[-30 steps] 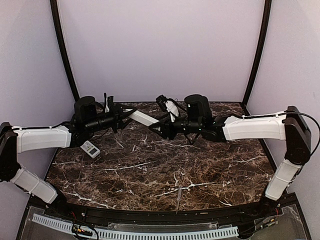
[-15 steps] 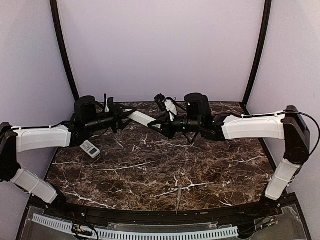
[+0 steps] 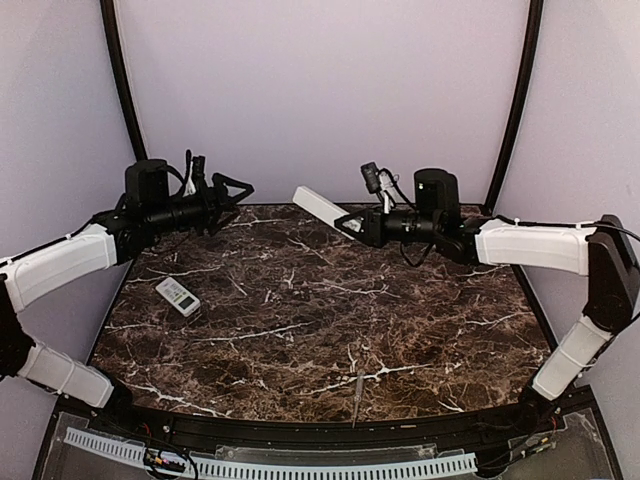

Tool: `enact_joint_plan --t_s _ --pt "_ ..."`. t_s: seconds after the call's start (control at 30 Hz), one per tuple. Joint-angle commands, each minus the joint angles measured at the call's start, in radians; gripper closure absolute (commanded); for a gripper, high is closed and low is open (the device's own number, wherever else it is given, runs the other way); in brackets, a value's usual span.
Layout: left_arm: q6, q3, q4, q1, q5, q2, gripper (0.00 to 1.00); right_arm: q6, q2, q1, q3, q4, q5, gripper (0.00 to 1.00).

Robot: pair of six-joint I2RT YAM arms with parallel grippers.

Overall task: Unload the batteries from the remote control
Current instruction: Pass from the left arm to the right

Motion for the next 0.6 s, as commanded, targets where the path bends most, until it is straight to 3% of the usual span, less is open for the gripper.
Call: enact_joint_plan --t_s 0.0,0.1,0.2,0.3,0.57 --pt "0.434 0.12 -0.315 0.0 -0.05 -0.08 0.16 0.089 -0.081 -0.052 0.006 -0.032 -0.139 1.0" --pt "0.675 0.119 -0.291 0.0 0.097 -0.087 0.16 0.092 -0.104 -0.077 0.035 -0.145 -0.212 1.0" --pt "0.787 0.135 -0.29 -0.014 0.249 -0.044 0.16 0.069 -0.11 -0.078 0.09 -0.281 -0.268 1.0" --pt "0.899 0.17 -0.348 -0.062 0.231 -0.001 0.16 0.097 -0.116 -0.078 0.102 -0.329 -0.336 1.0" --pt "0.813 0.13 -0.241 -0.112 0.355 0.04 0.14 0.101 -0.089 -0.005 0.11 -0.349 -0.37 1.0"
